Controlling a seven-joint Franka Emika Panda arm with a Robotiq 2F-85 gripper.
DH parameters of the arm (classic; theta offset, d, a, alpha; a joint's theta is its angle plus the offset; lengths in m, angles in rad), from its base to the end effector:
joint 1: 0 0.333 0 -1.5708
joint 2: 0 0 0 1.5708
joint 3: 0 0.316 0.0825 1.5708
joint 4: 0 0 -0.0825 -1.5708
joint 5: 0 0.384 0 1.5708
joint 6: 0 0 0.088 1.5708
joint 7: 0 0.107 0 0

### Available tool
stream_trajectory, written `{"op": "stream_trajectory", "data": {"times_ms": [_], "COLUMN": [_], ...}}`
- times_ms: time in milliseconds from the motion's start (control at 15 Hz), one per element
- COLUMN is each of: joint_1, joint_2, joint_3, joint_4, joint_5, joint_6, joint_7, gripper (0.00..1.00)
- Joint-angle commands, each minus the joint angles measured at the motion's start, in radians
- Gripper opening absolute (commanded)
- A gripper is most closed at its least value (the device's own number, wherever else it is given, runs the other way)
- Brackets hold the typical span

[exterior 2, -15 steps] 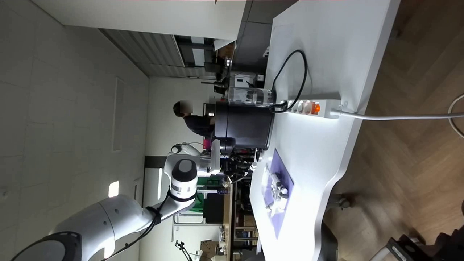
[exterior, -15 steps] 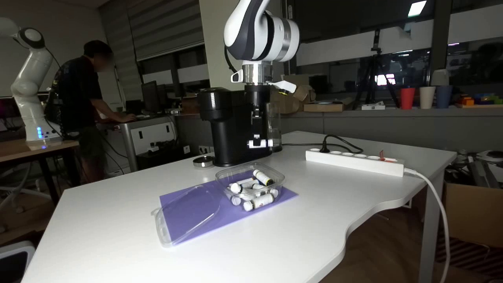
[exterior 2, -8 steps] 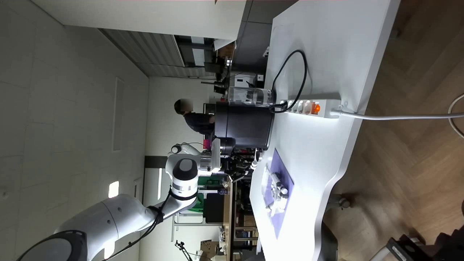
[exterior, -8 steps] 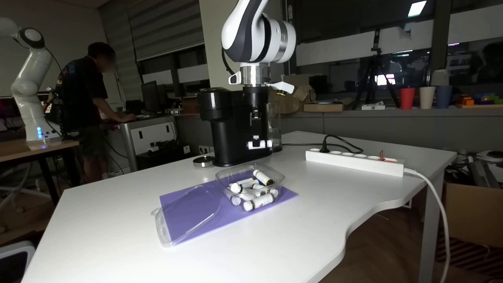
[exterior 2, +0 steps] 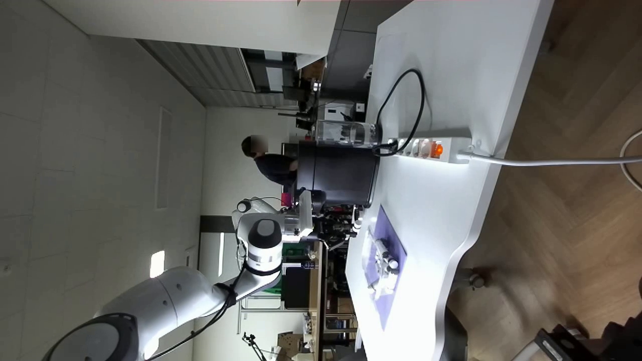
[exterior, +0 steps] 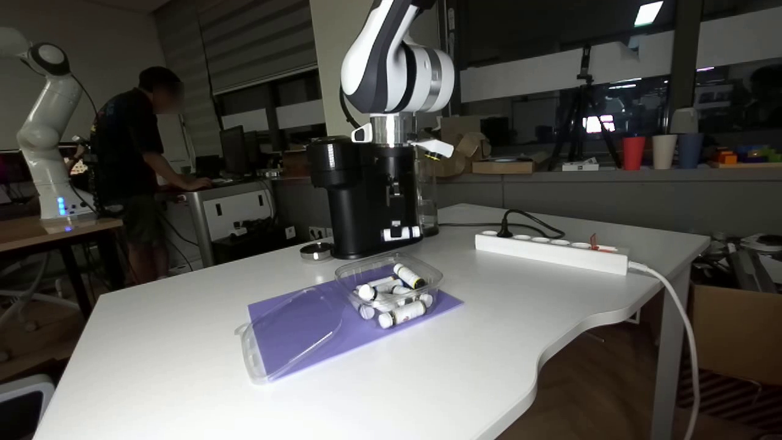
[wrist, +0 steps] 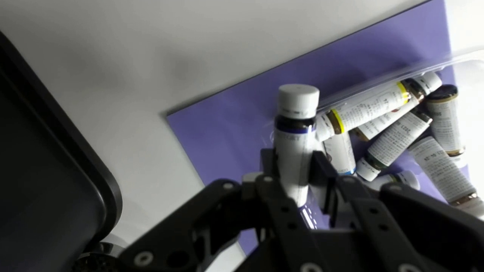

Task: Move a bottle from the container to the table

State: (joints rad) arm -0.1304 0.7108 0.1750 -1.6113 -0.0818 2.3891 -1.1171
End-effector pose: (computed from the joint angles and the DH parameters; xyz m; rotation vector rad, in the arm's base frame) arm 0.7015 0.0139 0.2219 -2.6083 -1.7336 -0.1495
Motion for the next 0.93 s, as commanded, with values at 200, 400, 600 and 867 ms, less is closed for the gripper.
{"op": "stream_trajectory", "data": {"times_ms": [200,400,600,867], "joint_1": [0.032,0.038,0.048,0.06], "joint_2": [0.191,0.283,0.367,0.443], "joint_3": [-0.023,-0.017,-0.015,-0.012], "joint_4": [0.276,0.4,0.511,0.608], "joint_5": [-0.019,-0.005,0.007,0.008], "joint_6": [-0.003,-0.038,-0.093,-0.124], "joint_7": [-0.118,-0.157,-0.178,-0.213], "gripper": [0.07,0.07,0.07,0.07]}}
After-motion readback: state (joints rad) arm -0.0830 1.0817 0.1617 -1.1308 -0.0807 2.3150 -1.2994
